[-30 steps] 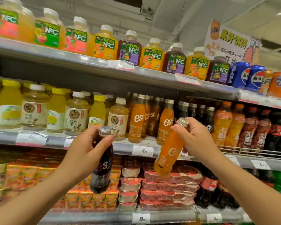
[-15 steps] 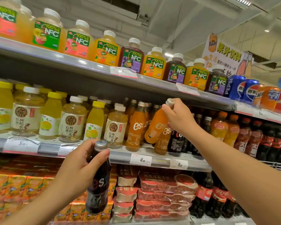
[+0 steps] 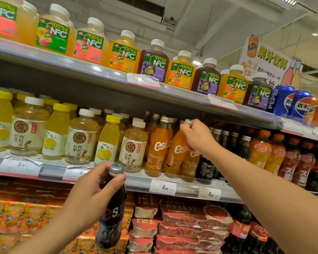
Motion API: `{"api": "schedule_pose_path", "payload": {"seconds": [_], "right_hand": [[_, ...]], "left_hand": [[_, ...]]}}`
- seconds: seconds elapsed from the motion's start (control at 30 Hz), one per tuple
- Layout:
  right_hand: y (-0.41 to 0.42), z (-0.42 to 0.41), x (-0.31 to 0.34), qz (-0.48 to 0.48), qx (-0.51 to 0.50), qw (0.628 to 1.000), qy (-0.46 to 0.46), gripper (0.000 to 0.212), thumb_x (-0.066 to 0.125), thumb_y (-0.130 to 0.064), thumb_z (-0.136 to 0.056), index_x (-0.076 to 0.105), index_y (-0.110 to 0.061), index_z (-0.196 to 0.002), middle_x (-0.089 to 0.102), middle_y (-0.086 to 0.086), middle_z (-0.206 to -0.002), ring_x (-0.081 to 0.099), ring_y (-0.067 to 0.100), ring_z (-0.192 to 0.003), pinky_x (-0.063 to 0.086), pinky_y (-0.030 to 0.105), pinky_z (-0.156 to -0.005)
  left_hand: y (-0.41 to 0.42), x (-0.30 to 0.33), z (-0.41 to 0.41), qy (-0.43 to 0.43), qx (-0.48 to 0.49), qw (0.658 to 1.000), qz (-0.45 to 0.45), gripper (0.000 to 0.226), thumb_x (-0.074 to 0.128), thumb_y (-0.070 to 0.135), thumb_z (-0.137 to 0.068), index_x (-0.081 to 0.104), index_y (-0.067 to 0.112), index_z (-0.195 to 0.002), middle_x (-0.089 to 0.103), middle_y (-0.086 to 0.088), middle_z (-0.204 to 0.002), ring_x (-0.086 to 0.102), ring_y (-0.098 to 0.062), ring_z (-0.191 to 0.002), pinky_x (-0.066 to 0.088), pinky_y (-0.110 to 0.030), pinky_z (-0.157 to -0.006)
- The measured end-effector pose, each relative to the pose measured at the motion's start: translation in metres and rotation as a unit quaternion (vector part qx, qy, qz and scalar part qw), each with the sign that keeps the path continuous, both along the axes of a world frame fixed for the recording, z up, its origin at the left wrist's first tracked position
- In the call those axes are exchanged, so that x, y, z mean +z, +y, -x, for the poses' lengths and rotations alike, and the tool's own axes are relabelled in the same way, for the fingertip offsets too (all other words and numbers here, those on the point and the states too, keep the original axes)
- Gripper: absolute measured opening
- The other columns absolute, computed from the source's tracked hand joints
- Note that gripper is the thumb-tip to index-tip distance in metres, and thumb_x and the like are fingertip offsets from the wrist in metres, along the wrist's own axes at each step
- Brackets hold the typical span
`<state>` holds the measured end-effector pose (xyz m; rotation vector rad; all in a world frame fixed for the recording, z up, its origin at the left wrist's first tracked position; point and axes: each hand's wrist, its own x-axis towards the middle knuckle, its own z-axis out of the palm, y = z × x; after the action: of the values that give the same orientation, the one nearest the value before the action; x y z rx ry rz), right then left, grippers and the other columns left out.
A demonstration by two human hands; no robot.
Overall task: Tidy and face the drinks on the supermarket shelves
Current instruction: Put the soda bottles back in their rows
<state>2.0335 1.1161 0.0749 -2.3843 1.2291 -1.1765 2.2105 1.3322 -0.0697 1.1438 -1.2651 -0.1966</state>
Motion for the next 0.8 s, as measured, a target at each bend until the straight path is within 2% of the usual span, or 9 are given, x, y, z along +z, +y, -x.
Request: {"api": "schedule_pose_path", "payload": {"seconds": [0.13,0.27,0.33,0.4,0.5,0.6,0.67,0.8], "right_hand": [[-0.005,-0.008,-0.002,-0.034,-0.012,0.999,-0.003,0.029,0.048,-0.042,-0.099,0.049,-0.014,-0.107,0.061,0.005,-0.073,0.064,0.018,-0.052,0.048,0.024,-0.041],[-0.006,-0.015,-0.002,-0.041,-0.012,0.999,0.0,0.03,0.051,-0.043,-0.098,0.043,-0.016,-0.109,0.064,0.006,-0.079,0.066,0.017,-0.055,0.05,0.024,-0.042],[-0.006,-0.017,-0.003,-0.056,-0.006,0.998,-0.013,0.043,0.054,-0.045,-0.096,0.045,-0.015,-0.126,0.065,0.007,-0.089,0.068,0.018,-0.06,0.051,0.024,-0.043],[-0.006,-0.018,-0.005,-0.071,-0.01,0.997,-0.03,0.062,0.056,-0.048,-0.094,0.036,-0.014,-0.142,0.064,0.006,-0.095,0.068,0.017,-0.064,0.049,0.022,-0.043],[-0.007,-0.019,-0.013,-0.086,-0.009,0.996,-0.037,0.078,0.06,-0.048,-0.091,0.024,-0.015,-0.152,0.062,0.003,-0.09,0.068,0.018,-0.067,0.053,0.024,-0.046],[-0.01,-0.023,-0.02,-0.097,-0.022,0.994,-0.041,0.076,0.058,-0.042,-0.095,0.018,-0.019,-0.154,0.064,0.008,-0.097,0.066,0.021,-0.071,0.062,0.036,-0.06],[-0.012,-0.024,-0.023,-0.08,-0.046,0.996,-0.012,0.073,0.053,-0.044,-0.097,0.015,-0.018,-0.154,0.065,0.013,-0.109,0.067,0.022,-0.075,0.062,0.037,-0.062],[-0.004,-0.023,-0.023,-0.077,-0.06,0.995,0.01,0.072,0.048,-0.045,-0.098,0.013,-0.018,-0.155,0.064,0.013,-0.113,0.068,0.021,-0.078,0.061,0.034,-0.061]], "left_hand": [[-0.008,-0.002,-0.003,-0.004,0.001,1.0,0.001,0.012,0.061,0.037,-0.085,0.063,0.044,-0.096,0.072,0.015,-0.095,0.066,0.0,-0.088,0.048,-0.019,-0.067],[-0.014,-0.006,-0.004,0.012,-0.02,1.0,0.002,0.014,0.061,0.039,-0.084,0.064,0.042,-0.098,0.072,0.014,-0.098,0.067,-0.003,-0.092,0.049,-0.022,-0.073],[-0.015,-0.008,-0.004,0.014,-0.022,1.0,0.003,0.015,0.062,0.039,-0.084,0.064,0.042,-0.099,0.072,0.014,-0.099,0.067,-0.004,-0.093,0.049,-0.024,-0.074],[-0.017,-0.01,-0.005,0.019,-0.026,0.999,-0.002,0.016,0.062,0.04,-0.084,0.063,0.043,-0.1,0.072,0.014,-0.101,0.067,-0.005,-0.095,0.049,-0.028,-0.077],[-0.018,-0.012,-0.005,0.021,-0.035,0.999,-0.006,0.017,0.062,0.041,-0.084,0.063,0.045,-0.101,0.071,0.014,-0.101,0.066,-0.006,-0.096,0.049,-0.03,-0.078],[-0.019,-0.012,-0.005,0.02,-0.041,0.999,-0.005,0.017,0.062,0.042,-0.084,0.063,0.044,-0.101,0.071,0.013,-0.101,0.066,-0.006,-0.095,0.049,-0.031,-0.079],[-0.02,-0.013,-0.005,0.021,-0.043,0.999,-0.004,0.017,0.062,0.042,-0.084,0.063,0.043,-0.101,0.071,0.013,-0.101,0.066,-0.006,-0.096,0.049,-0.031,-0.079],[-0.022,-0.012,-0.003,0.02,-0.056,0.998,-0.007,0.018,0.061,0.045,-0.082,0.064,0.042,-0.1,0.071,0.013,-0.102,0.066,-0.005,-0.097,0.051,-0.031,-0.08]]}}
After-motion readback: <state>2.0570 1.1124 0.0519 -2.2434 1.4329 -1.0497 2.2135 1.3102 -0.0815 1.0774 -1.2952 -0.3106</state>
